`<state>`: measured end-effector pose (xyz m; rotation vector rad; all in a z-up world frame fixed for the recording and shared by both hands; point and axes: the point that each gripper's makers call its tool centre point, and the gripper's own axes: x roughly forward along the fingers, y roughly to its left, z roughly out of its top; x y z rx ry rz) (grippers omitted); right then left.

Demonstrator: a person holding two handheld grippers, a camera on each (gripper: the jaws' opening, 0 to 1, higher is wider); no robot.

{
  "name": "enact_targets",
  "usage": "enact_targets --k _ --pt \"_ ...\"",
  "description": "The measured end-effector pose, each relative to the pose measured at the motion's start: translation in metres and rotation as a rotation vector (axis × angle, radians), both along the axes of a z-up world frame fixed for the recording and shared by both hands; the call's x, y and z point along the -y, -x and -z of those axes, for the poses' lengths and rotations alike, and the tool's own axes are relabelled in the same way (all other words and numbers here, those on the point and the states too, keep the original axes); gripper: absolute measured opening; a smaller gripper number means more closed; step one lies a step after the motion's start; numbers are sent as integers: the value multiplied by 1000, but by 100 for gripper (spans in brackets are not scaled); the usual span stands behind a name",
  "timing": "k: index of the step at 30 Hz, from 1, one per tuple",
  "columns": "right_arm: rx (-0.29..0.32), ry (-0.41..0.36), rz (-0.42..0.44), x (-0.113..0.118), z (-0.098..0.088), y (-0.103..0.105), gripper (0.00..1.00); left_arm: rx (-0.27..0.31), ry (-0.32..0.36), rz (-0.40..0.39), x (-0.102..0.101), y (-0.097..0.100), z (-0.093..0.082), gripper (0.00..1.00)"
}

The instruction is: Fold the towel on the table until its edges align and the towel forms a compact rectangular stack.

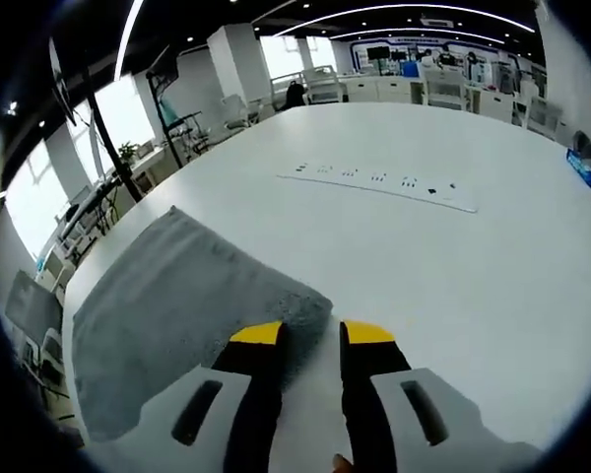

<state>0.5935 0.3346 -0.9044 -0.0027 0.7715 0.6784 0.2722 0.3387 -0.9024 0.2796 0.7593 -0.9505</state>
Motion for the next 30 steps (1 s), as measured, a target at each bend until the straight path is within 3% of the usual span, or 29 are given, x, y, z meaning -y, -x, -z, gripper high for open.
enact_targets --k 7,9,14,20,30 --pt "14 26 -10 -1 10 -4 15 3 -64 54 1 5 10 20" --pt "24 21 -9 -1 11 -7 12 38 -123 112 -1 5 12 20" --pt "93 79 -96 -5 13 -8 8 77 -178 175 2 6 14 20" --pt "161 93 -164 -7 15 -9 4 95 -209 204 2 6 11 19" --pt "168 37 -147 -5 16 -11 3 159 -282 242 2 -2 11 7"
